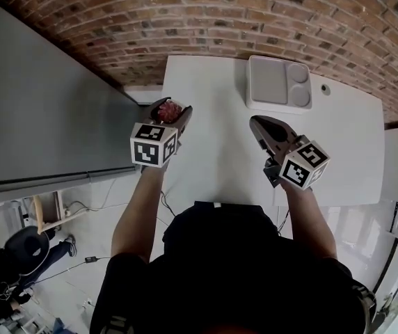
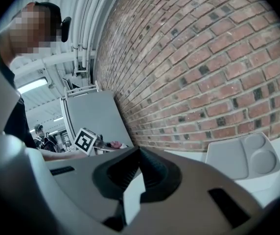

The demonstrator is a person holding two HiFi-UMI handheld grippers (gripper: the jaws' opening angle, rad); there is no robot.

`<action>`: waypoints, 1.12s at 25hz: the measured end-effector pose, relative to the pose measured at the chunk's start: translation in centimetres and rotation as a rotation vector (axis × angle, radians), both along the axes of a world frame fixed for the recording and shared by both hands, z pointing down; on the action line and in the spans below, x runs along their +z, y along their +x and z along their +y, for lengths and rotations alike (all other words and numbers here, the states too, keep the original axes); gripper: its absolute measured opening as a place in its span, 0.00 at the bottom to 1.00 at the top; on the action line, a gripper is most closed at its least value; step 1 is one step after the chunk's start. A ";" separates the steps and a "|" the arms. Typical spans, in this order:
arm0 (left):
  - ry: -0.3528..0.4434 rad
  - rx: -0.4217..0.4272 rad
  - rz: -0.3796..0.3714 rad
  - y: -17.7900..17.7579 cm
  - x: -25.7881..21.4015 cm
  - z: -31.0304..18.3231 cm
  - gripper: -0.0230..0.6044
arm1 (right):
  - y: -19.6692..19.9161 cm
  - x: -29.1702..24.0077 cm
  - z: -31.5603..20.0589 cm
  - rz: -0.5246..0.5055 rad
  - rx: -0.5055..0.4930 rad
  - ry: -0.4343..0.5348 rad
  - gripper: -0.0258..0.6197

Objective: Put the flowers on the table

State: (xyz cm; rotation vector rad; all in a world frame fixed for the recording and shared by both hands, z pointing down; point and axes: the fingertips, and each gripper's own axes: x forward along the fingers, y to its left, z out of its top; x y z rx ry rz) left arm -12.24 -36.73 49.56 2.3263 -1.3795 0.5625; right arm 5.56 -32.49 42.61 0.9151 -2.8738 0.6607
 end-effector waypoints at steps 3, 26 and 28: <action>-0.048 0.027 0.006 0.1 2.8 -0.6 0.46 | -0.4 1.0 0.2 0.018 0.012 -0.034 0.05; -0.307 0.172 -0.153 3.7 20.2 -3.5 0.46 | 1.2 8.5 1.0 0.057 0.059 -0.176 0.05; -0.318 0.181 -0.164 3.9 20.7 -3.5 0.46 | 1.6 8.6 1.1 0.055 0.063 -0.181 0.05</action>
